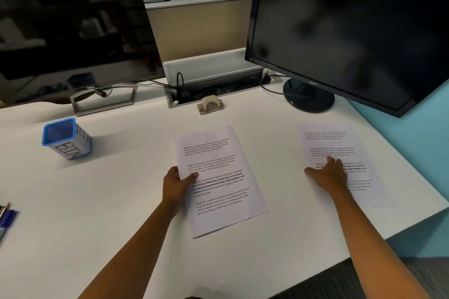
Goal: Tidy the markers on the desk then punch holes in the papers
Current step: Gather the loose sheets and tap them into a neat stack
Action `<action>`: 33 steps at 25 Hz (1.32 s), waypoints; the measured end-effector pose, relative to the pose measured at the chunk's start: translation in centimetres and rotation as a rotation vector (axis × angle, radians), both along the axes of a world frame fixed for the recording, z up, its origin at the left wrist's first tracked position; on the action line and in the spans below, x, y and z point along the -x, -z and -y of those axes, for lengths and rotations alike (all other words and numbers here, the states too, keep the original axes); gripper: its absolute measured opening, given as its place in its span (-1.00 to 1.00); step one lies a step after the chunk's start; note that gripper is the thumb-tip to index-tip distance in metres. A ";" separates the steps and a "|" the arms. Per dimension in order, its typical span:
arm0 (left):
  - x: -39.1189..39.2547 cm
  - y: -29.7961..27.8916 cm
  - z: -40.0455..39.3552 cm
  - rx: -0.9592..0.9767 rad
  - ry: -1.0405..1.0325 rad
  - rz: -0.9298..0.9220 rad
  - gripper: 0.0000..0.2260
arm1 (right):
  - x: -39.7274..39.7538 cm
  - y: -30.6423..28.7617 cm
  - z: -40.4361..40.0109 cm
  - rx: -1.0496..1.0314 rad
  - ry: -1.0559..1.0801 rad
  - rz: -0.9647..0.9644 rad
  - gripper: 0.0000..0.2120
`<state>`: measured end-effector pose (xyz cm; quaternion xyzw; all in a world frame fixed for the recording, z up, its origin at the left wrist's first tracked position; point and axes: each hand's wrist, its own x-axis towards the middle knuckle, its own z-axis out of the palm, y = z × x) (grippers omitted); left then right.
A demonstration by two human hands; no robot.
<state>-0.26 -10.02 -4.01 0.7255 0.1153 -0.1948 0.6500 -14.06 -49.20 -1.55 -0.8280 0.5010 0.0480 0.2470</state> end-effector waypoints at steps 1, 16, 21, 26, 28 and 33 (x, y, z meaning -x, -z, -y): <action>0.0 0.0 0.0 0.005 -0.003 0.000 -0.58 | -0.1 0.0 -0.1 0.001 -0.023 -0.007 -0.15; 0.2 0.0 -0.4 0.035 0.034 0.020 -0.56 | -2.8 -3.6 -11.2 0.170 -0.134 0.135 -0.54; 0.1 0.1 -0.5 0.039 0.026 0.017 -0.56 | -5.1 -5.8 -17.8 0.088 -0.336 0.217 -0.61; 0.3 -0.2 -0.4 0.002 0.036 0.027 -0.61 | -6.7 -6.5 -24.5 -0.009 -0.522 0.230 -0.63; 0.3 -0.2 -0.4 -0.032 0.053 0.053 -0.63 | -7.1 -6.2 -26.4 -0.038 -0.574 0.203 -0.68; 0.7 -1.1 0.1 -0.058 0.027 0.059 -0.69 | -7.3 -5.1 -29.2 -0.105 -0.686 0.123 -0.58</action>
